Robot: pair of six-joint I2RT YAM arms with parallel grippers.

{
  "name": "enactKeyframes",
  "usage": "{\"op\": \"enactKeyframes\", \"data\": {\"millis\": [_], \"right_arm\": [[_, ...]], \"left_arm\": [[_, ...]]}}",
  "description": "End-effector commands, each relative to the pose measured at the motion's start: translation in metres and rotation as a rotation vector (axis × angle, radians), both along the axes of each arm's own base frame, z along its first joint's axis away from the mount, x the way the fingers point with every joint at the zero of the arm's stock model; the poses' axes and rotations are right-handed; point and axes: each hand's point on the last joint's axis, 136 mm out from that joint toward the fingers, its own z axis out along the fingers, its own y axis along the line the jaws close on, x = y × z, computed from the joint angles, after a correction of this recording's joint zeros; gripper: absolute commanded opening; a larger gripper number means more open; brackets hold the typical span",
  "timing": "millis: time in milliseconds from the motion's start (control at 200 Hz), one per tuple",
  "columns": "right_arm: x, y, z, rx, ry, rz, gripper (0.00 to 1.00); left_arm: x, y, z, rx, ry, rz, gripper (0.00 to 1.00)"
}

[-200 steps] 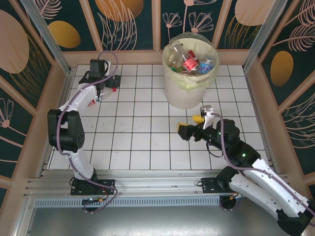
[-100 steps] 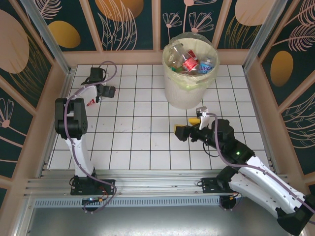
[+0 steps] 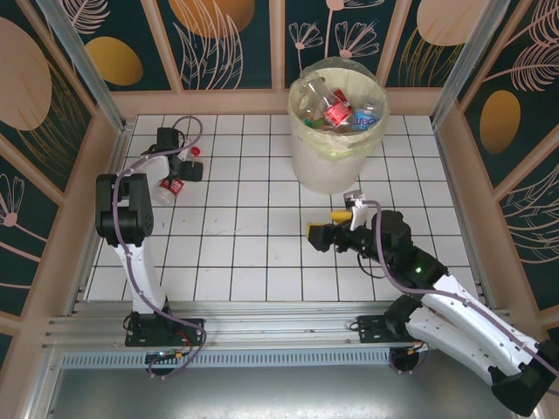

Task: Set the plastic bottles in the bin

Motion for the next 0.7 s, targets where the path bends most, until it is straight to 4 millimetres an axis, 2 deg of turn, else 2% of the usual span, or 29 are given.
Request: {"op": "enactKeyframes", "data": {"millis": [0,255,415,480,540,615,696], "right_arm": [[-0.005,0.003,0.008,0.058,-0.024,0.021,0.98],[-0.006,0.002,0.001,0.051,-0.028,0.022,0.98],[-0.007,0.002,0.000,0.047,-0.027,0.027,0.98],[-0.008,0.001,-0.001,0.047,-0.027,0.024,0.98],[-0.007,-0.001,-0.001,0.049,-0.027,0.016,0.98],[-0.004,-0.003,-0.003,0.048,-0.019,-0.007,0.98],[0.004,-0.006,-0.006,0.045,-0.002,-0.058,0.97]], "left_arm": [[-0.017,-0.009,0.007,-0.079,0.042,0.032,0.91],[-0.046,-0.012,0.008,-0.096,0.093,0.081,0.86],[-0.057,-0.019,0.000,-0.075,0.135,0.103,0.75],[-0.059,-0.023,0.001,-0.059,0.129,0.115,0.63],[-0.059,-0.028,0.006,-0.063,0.116,0.122,0.53],[-0.059,-0.040,0.017,-0.098,0.084,0.121,0.51],[-0.059,-0.064,0.038,-0.163,0.028,0.089,0.50]]}}
